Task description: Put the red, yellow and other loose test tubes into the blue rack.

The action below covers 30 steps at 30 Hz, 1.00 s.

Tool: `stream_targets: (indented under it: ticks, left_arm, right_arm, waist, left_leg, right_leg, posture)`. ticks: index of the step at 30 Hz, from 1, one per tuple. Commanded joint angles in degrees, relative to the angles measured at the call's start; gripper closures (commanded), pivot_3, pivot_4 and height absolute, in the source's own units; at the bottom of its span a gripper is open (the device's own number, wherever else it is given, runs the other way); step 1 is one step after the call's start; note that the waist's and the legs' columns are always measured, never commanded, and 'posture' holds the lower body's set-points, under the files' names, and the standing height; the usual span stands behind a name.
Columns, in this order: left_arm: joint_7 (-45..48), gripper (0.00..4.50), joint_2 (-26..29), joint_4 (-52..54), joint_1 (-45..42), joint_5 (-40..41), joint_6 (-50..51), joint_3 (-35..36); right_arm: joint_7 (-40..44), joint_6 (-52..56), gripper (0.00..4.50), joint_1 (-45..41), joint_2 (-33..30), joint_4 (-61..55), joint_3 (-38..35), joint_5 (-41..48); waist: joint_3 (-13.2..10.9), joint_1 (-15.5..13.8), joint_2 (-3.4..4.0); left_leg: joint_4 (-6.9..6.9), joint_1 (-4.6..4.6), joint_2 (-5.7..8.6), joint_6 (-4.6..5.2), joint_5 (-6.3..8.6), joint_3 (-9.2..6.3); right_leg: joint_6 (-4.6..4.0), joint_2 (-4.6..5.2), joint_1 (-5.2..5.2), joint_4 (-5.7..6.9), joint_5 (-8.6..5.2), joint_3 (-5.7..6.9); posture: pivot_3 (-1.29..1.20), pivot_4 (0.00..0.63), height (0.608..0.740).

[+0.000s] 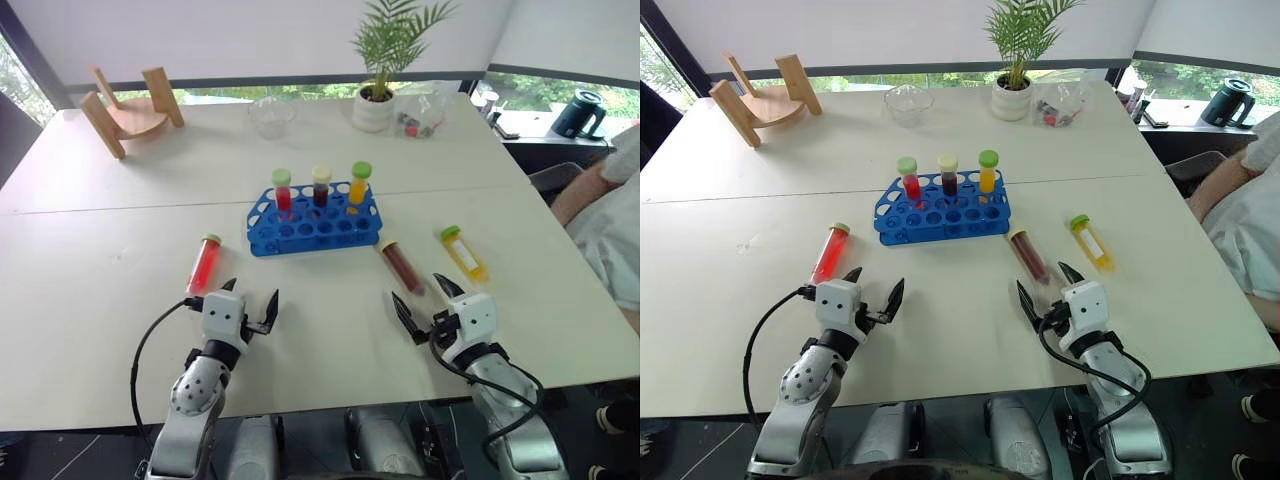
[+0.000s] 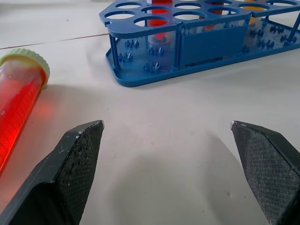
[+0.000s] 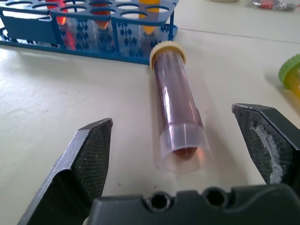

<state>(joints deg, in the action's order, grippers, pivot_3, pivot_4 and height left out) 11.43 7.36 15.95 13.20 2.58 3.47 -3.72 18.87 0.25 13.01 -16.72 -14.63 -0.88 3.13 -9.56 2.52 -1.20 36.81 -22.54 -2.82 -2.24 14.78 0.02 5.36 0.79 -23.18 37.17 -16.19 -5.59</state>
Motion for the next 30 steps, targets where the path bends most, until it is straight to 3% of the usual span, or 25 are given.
stream_targets:
  ticks: [1,25,30]
  left_arm:
    - [0.7,0.03,0.5,-0.1,0.3,0.6,1.0,0.1]
    - [2.5,0.03,1.5,3.7,-0.8,3.6,5.3,0.5]
    - [10.6,0.03,9.2,12.5,-6.8,12.8,18.6,3.0]
  right_arm:
    - [-0.3,-0.6,0.0,0.3,0.2,-3.1,-0.4,0.5]
    - [0.7,4.7,0.0,2.5,-2.3,-10.1,-2.6,2.0]
    - [2.9,22.0,0.0,-3.5,-8.6,-19.6,-7.2,8.1]
  waist:
    - [0.0,0.0,0.0]
    - [0.0,0.0,0.0]
    - [-0.1,0.0,-0.03]
  left_leg:
    - [0.0,0.0,0.0,0.0,0.0,0.0]
    - [-0.02,-0.08,0.0,0.0,0.01,0.03]
    - [0.0,-0.24,0.0,0.0,0.0,0.01]
  right_leg:
    - [0.0,0.0,0.0,0.0,0.0,-0.01]
    - [0.0,0.03,-0.08,-0.09,0.0,-0.03]
    - [-0.02,0.01,-0.22,-0.06,0.01,-0.03]
  posture:
    - [0.0,0.15,0.74]
    - [0.0,0.15,0.74]
    - [0.0,0.15,0.74]
